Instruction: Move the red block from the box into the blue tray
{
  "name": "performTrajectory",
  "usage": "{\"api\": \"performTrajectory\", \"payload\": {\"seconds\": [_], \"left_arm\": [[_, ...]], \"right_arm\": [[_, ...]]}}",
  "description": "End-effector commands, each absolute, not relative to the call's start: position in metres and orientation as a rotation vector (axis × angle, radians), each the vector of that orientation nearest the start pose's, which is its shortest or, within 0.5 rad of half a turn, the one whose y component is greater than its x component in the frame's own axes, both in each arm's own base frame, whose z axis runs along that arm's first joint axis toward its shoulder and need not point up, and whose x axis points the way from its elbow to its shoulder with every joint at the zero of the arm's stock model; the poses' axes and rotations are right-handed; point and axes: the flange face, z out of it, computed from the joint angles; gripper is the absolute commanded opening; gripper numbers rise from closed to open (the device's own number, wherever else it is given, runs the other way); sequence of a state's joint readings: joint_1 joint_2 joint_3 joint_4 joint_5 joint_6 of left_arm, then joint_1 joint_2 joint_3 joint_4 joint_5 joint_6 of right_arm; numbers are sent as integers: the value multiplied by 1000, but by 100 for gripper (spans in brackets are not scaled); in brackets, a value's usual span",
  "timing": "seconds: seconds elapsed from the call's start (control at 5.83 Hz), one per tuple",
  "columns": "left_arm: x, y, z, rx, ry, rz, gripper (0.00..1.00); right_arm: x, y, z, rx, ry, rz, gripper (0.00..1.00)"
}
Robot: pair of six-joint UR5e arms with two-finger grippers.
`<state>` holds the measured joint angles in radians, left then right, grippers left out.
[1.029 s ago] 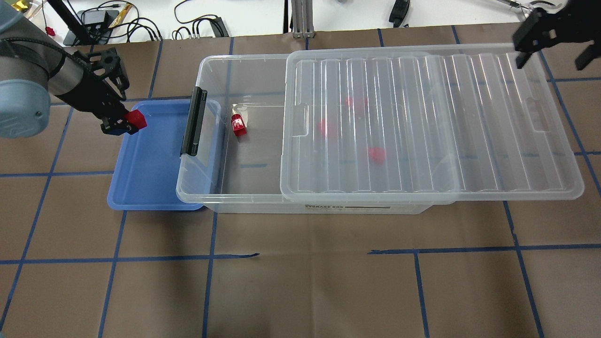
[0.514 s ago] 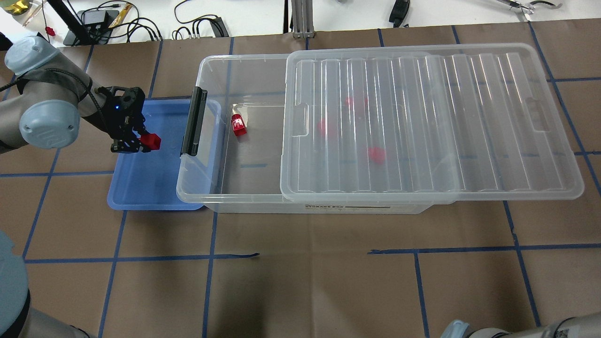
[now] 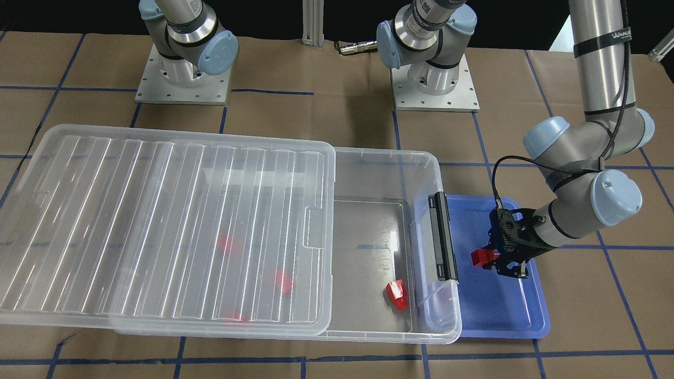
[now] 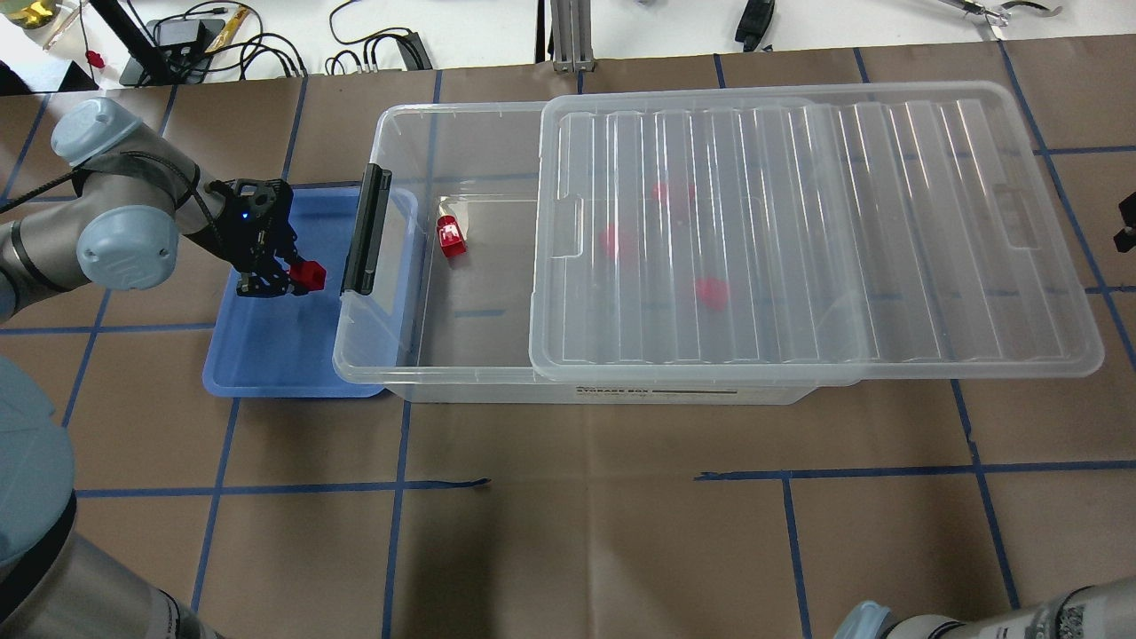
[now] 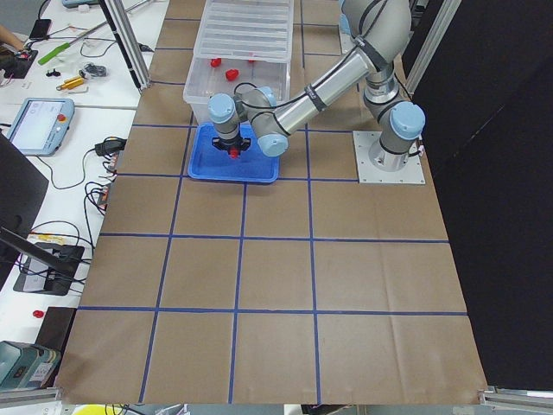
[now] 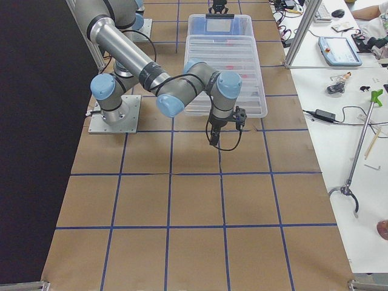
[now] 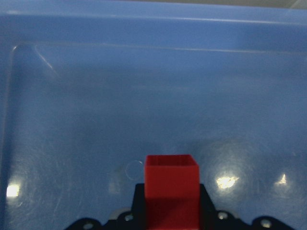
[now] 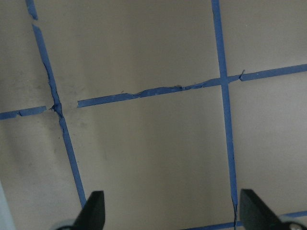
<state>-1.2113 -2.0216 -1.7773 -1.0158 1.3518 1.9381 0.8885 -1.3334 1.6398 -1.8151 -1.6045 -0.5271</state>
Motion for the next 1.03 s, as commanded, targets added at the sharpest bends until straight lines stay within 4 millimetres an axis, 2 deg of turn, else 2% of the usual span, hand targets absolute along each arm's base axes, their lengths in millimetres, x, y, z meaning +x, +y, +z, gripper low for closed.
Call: {"api": "performTrajectory", "payload": {"seconds": [0.0, 0.17, 0.34, 0.51, 0.69, 0.86], "left_arm": [[62, -605, 209, 2249, 2425, -243, 98], [55, -601, 232, 2173, 2507, -161, 98], [33, -593, 285, 2183, 2537, -120, 98], [-2, -586, 340, 2074, 2622, -73, 98], [-26, -574, 377, 1823, 2824, 20, 98], [-42, -559, 399, 1643, 2976, 129, 98]], "right_arm": [[-235, -530, 347, 205, 3071, 54, 100], [-209, -535, 335, 142, 3060, 86, 100], [-196, -534, 333, 190, 3055, 98, 100], [-179, -534, 347, 207, 3069, 69, 100], [-151, -538, 346, 198, 3069, 80, 100], [-131, -535, 349, 209, 3070, 78, 100]]}}
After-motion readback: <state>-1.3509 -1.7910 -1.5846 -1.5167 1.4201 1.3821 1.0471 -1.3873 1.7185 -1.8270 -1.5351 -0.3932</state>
